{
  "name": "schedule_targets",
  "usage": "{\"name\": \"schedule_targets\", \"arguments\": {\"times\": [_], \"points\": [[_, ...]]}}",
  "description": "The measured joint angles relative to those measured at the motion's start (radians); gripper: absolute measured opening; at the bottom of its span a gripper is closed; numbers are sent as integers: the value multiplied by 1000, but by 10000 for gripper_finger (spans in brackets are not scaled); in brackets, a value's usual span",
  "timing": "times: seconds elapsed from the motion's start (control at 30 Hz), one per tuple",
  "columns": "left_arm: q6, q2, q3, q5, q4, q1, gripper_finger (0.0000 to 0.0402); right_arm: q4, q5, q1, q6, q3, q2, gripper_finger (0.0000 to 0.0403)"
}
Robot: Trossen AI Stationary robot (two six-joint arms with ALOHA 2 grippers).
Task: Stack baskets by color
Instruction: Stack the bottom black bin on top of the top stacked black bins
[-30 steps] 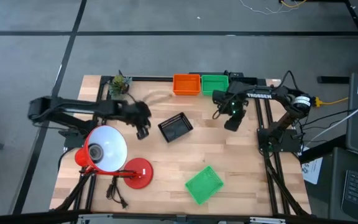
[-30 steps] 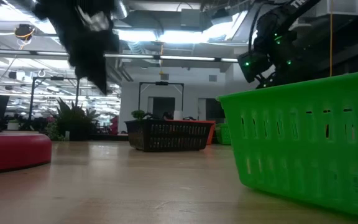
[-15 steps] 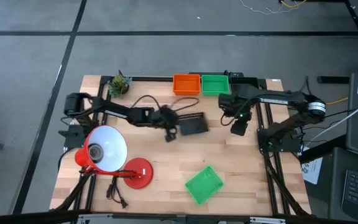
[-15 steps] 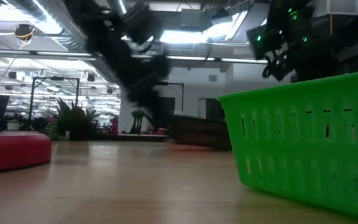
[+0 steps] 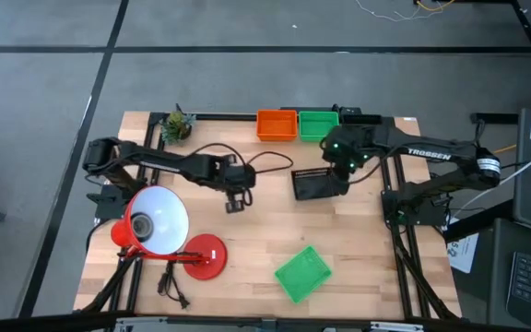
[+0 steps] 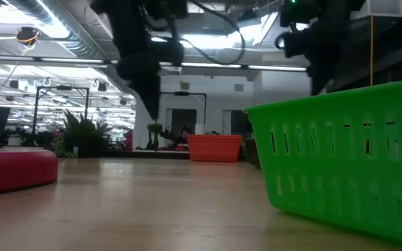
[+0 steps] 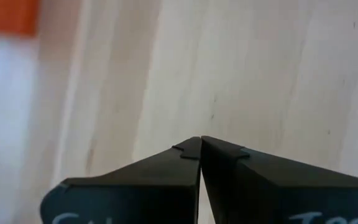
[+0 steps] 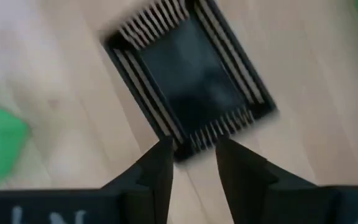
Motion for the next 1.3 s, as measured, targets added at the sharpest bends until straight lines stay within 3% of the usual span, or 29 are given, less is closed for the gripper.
{"name": "schedule_targets", "arguments": {"times": [0.17,0.37,0.67,1.03,1.3], "points": [[-35,-118,-17,-4,-113,-2,1,120,-50,82,-85,0,49,123],[-13,-277,-68,-20,-134,-1,2,163,119,196,-188,-1,139,123],[-40,-440,-191,-72,-119,2,5,171,222,269,-173,-1,289,123],[-90,-490,-272,-73,-94,2,2,178,225,311,-112,-1,362,122],[-92,-490,-277,-73,-85,2,5,216,274,311,-103,-32,497,119]]}}
